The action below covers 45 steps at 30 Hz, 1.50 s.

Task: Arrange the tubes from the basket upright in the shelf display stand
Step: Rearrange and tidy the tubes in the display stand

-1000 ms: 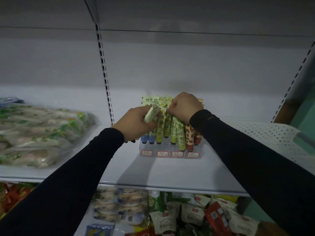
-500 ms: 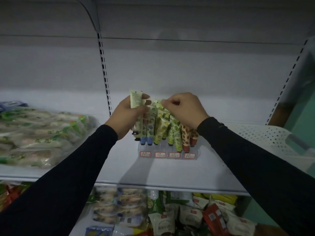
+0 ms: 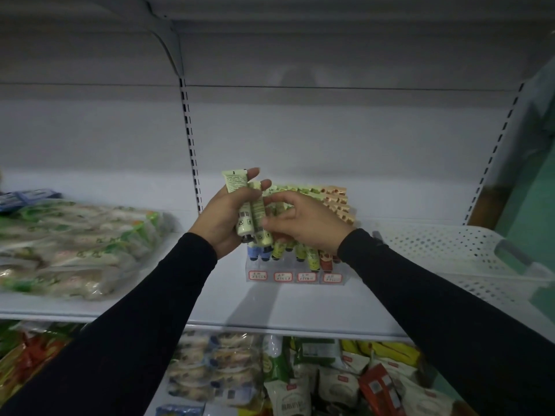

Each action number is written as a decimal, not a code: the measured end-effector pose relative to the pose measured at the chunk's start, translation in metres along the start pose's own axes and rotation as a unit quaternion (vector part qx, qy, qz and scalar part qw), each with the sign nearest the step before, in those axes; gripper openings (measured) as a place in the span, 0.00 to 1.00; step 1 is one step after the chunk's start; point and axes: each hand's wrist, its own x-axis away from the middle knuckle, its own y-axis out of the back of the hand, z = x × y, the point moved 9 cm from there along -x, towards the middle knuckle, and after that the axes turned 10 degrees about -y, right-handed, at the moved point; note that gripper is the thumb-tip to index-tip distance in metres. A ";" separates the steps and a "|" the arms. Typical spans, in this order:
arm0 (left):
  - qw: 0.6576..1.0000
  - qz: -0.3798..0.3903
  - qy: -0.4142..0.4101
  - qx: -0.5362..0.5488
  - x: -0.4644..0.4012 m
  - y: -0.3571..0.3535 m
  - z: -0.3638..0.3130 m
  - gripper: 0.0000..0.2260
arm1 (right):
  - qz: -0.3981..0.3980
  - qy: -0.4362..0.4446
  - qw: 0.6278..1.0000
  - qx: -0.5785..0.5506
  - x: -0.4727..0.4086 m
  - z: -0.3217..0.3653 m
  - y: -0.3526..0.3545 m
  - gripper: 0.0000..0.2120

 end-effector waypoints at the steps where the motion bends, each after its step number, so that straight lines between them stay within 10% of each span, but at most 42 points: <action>1: 1.000 0.005 0.001 -0.002 0.000 -0.001 0.001 0.20 | 0.002 0.004 1.000 -0.004 0.000 0.002 0.000 0.25; 6: 0.999 -0.003 -0.009 -0.051 0.002 0.004 -0.003 0.18 | -0.007 -0.009 1.000 -0.005 -0.001 -0.005 0.008 0.31; 11: 0.969 -0.012 -0.027 -0.246 0.011 0.012 -0.001 0.12 | -0.026 -0.014 0.995 -0.099 -0.004 -0.008 0.018 0.09; 17: 0.918 0.053 -0.075 -0.386 0.020 -0.011 -0.002 0.10 | -0.084 -0.073 0.981 -0.156 -0.003 -0.019 0.029 0.17; 22: 0.947 0.036 0.000 -0.319 0.024 -0.006 0.008 0.07 | -0.090 -0.064 0.978 -0.174 -0.006 -0.019 0.037 0.23; 33: 0.936 0.067 0.068 -0.339 0.027 0.006 0.020 0.12 | -0.138 0.006 0.964 -0.227 -0.001 -0.011 0.064 0.04; 39: 0.849 0.006 -0.087 -0.521 0.012 0.015 -0.010 0.04 | -0.268 0.041 0.956 -0.116 0.009 -0.009 0.088 0.05; 45: 0.720 -0.008 -0.149 -0.677 -0.013 -0.007 -0.010 0.18 | -0.321 0.059 0.944 -0.047 0.017 -0.010 0.101 0.07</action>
